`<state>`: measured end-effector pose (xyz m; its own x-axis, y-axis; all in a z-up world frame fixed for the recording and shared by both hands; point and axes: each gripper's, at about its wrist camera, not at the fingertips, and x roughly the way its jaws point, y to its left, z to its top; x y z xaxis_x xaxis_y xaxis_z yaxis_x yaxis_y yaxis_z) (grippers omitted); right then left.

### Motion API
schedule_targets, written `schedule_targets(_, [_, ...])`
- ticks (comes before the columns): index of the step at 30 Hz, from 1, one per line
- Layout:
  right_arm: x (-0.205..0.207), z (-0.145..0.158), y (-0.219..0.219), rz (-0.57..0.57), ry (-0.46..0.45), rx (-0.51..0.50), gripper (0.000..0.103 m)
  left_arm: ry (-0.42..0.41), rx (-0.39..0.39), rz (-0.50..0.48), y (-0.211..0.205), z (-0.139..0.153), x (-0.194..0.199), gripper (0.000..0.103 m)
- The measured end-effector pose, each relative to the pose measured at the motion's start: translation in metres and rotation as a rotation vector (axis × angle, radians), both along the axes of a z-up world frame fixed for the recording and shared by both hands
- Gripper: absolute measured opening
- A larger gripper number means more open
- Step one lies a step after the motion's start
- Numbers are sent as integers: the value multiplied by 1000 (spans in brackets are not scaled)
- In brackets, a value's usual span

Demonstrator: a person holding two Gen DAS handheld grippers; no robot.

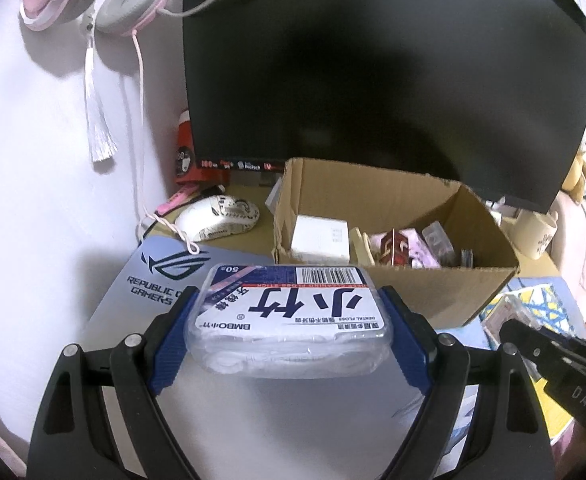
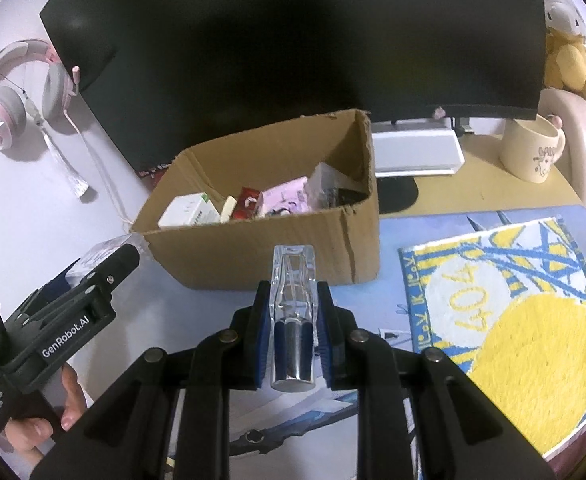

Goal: Organize objects
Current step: 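Lift the toothpick box and glass bottle and carry both over the cardboard box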

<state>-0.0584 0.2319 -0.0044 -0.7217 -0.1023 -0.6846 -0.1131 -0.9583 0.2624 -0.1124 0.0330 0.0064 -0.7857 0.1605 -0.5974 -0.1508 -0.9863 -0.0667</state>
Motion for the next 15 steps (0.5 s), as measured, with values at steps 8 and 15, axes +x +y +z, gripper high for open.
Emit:
schedule_targets(8, [-10,19,0,32,28,-14,23,27,-1,-7,8,13,-3,87])
schedule_targets(15, [-16,24,7,39,37,-56,23,39,23,-15,18,25,-9,87])
